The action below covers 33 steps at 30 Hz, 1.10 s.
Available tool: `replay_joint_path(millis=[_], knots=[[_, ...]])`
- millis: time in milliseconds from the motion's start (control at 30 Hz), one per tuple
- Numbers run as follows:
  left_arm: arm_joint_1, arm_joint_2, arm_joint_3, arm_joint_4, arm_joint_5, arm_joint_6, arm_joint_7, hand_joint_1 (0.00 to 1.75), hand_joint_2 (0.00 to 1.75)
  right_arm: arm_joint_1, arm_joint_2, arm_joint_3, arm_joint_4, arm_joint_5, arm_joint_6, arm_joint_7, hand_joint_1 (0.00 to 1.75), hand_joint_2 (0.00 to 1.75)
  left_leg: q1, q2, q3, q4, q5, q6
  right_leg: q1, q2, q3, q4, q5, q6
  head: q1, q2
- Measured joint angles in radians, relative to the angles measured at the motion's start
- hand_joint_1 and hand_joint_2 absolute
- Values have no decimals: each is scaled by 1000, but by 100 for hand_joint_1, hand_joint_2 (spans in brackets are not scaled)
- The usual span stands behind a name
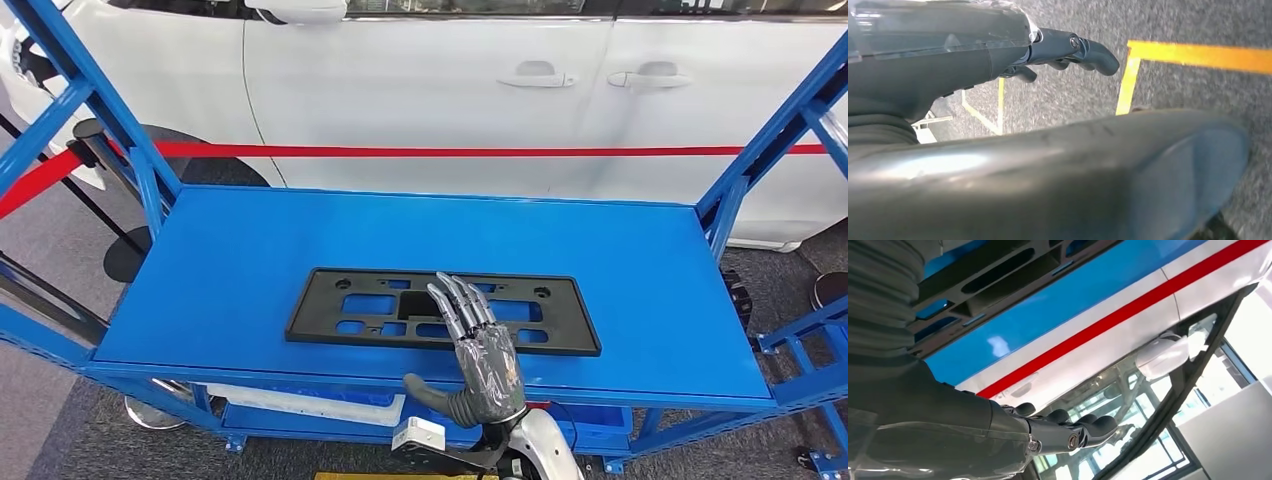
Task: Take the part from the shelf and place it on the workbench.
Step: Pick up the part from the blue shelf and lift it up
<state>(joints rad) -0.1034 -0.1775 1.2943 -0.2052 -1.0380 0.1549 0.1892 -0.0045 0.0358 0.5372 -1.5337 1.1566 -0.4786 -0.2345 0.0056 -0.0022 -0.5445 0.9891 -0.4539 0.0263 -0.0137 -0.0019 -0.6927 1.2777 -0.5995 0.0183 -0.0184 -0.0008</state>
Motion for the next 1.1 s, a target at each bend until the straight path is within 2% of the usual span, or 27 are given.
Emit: replay_joint_path(millis=[33, 67, 133, 167, 200, 233, 300, 367, 400, 467, 500, 533, 567, 600, 667, 700, 733, 833, 867, 933, 1000, 1033, 1067, 1100], knots=[[0, -1, 0, 0, 0, 0, 0, 0, 0, 0, -1, 2, 3, 10, -3, 3, 0, 175, 0, -1, 0, 1, 0, 0, -1, 0, -12, 23, 2, 2, 0, 0], [1, -2, 0, 0, 0, -1, 0, 0, 0, -1, -2, 4, 6, 17, -5, 6, 0, 175, 1, -2, 1, 2, -1, -2, -3, 0, -5, 5, 24, 3, 0, 0], [0, -4, 0, 0, 0, -1, 0, 0, 0, -4, -3, 8, 9, 27, -7, 11, 0, 175, 2, -4, 1, 9, -7, -8, -7, 0, 53, -118, 92, 3, 0, 0], [-1, -4, 0, 0, 0, -1, -1, 0, 0, -6, -3, 11, 10, 31, -7, 13, 0, 175, 1, -6, -1, 16, -11, -13, -7, 1, 81, -178, 115, 1, 0, 0], [-1, -4, 0, 0, 0, -1, -1, 0, 0, -9, -3, 13, 11, 36, -8, 14, 0, 175, -1, -6, -3, 21, -15, -19, -7, 1, 98, -217, 126, -3, 0, 0], [-1, -4, 0, 0, 0, -2, -1, 0, 0, -11, -3, 15, 11, 40, -8, 14, 0, 175, -3, -7, -6, 24, -17, -24, -5, 3, 103, -233, 127, -8, -1, 0], [-1, -4, 0, 0, -1, -2, -4, 0, 0, -16, -3, 20, 13, 49, -8, 15, 0, 175, -2, -7, -8, 25, -18, -36, -2, 4, 101, -235, 129, -21, -2, 0], [-2, -4, 0, 0, -1, -3, -10, 0, 0, -29, -3, 28, 19, 60, -4, 15, 0, 175, 1, -5, -18, 48, -37, -48, -4, 3, 101, -240, 132, -33, -2, 0], [-2, -3, 0, 0, -1, -4, -13, 0, 0, -37, -3, 34, 24, 65, 1, 14, 0, 175, 2, -5, -34, 86, -61, -53, -5, 2, 101, -242, 134, -38, -2, 0], [-2, -2, 0, 0, 0, -5, -19, 0, 0, -54, -4, 44, 42, 70, 11, 12, 0, 175, 4, -4, -93, 212, -123, -59, -4, 0, 99, -242, 134, -43, -3, 0], [-1, -1, 0, 0, 0, -6, -21, 0, 0, -61, -5, 50, 54, 70, 14, 11, 0, 175, 5, -4, -122, 274, -145, -60, -2, -1, 99, -242, 134, -44, -2, 0], [0, 0, 0, 0, 0, -6, -24, 0, 0, -68, -6, 56, 68, 69, 16, 10, 0, 175, 5, -4, -139, 308, -150, -60, 0, -1, 98, -242, 134, -45, -3, 0], [1, 0, 0, 0, 1, -6, -26, 0, 0, -76, -7, 61, 81, 67, 16, 10, 0, 175, 5, -4, -138, 303, -135, -58, 1, -2, 99, -241, 134, -45, -3, 0], [1, 0, 0, 0, 1, -6, -28, 0, 0, -83, -8, 64, 91, 65, 16, 9, 0, 175, 5, -4, -115, 256, -102, -54, 2, -1, 101, -241, 134, -45, -3, 0], [1, 2, 0, 0, 1, -7, -30, 0, 0, -97, -8, 70, 106, 63, 16, 9, 0, 175, 1, -3, -46, 112, -37, -42, 5, -1, 103, -241, 135, -43, -2, 0], [-1, 3, 0, 0, 1, -7, -30, 0, 0, -103, -8, 72, 111, 63, 16, 9, 0, 175, -2, -2, -23, 60, -21, -36, 5, -1, 103, -241, 135, -40, -2, 0], [-2, 5, 0, 0, 1, -8, -30, 0, 0, -107, -8, 74, 116, 62, 16, 9, 0, 175, -6, -2, -11, 32, -16, -31, 5, -1, 102, -242, 136, -36, -2, 0], [0, 7, 0, 0, 1, -9, -32, 0, 0, -118, -9, 80, 130, 53, 17, 3, 0, 175, -8, -2, -10, 15, -9, -17, 2, -2, 102, -244, 139, -17, -1, 0], [1, 7, 0, 0, 2, -9, -33, 0, 0, -125, -10, 83, 136, 48, 19, -2, 0, 175, -6, -1, -7, 7, -3, -12, 2, -1, 98, -234, 130, -12, -1, 0], [1, 7, 0, 0, 6, -11, -38, 0, 0, -147, -11, 88, 157, 38, 26, -9, 0, 175, -1, 1, -2, -4, 6, -4, 2, 0, 63, -156, 80, -6, 0, 0], [0, 7, 0, 0, 11, -13, -45, 0, 0, -173, -11, 95, 195, 27, 29, -16, 0, 175, -2, 1, -6, -3, 8, -1, 1, 1, 3, -28, 19, -2, 1, 0], [1, 7, 0, 0, 12, -13, -47, 0, 0, -184, -12, 98, 214, 23, 28, -20, 0, 175, -2, 1, -7, -1, 7, -1, 0, 1, -17, 14, 8, 0, 1, 0], [1, 7, 0, 0, 14, -14, -48, 0, 0, -193, -12, 101, 232, 19, 27, -23, 0, 175, -2, 0, -8, 1, 6, -1, 0, 1, -20, 22, 17, 0, 1, 0], [2, 7, 0, 0, 15, -14, -49, 0, 0, -202, -13, 104, 245, 16, 27, -25, 0, 175, -2, -1, -8, 3, 5, -2, 0, 0, -4, -11, 43, 0, 1, 0]])
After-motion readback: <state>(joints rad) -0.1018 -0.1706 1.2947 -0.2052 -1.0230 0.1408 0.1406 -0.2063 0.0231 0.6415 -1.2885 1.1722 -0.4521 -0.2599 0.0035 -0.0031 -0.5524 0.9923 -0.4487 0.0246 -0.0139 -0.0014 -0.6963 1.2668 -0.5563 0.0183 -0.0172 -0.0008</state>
